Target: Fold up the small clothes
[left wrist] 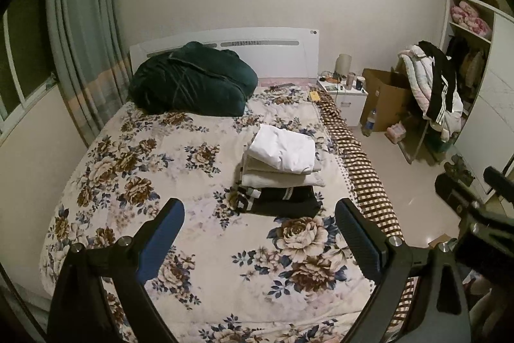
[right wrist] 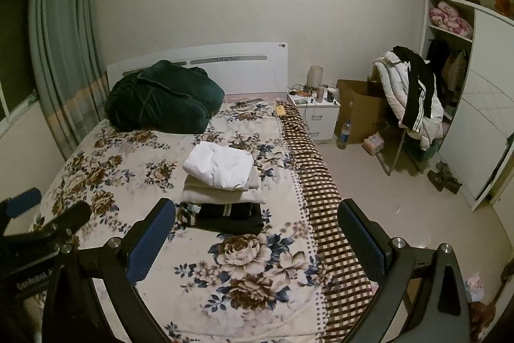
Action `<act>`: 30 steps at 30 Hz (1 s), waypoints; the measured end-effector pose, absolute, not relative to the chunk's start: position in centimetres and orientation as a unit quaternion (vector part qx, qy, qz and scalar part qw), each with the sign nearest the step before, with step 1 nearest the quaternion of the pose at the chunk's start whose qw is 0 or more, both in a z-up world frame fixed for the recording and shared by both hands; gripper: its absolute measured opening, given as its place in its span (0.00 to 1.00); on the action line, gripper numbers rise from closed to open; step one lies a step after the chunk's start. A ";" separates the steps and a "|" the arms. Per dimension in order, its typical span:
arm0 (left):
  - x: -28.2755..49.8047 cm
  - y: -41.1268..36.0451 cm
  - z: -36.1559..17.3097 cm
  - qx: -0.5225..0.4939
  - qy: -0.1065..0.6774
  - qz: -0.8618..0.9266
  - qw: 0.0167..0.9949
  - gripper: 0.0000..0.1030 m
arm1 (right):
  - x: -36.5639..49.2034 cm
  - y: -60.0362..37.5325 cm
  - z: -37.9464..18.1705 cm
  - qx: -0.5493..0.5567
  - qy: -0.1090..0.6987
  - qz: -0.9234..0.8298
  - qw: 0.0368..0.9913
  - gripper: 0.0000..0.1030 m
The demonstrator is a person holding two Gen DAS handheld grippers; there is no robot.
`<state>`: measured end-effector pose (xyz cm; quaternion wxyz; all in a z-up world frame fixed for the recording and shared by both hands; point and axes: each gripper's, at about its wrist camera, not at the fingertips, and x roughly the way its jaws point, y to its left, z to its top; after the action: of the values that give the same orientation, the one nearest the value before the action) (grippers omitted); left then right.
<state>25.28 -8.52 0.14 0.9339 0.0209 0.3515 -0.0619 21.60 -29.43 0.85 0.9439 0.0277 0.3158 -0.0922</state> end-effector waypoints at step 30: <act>23.9 -8.4 1.1 0.018 0.323 -0.038 0.946 1.00 | 24.1 -31.2 2.2 0.034 0.307 -0.071 0.949 1.00</act>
<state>23.85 -8.40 1.10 0.9455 0.0179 0.3228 -0.0377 24.12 -31.24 2.18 0.9485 0.0341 0.3068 -0.0707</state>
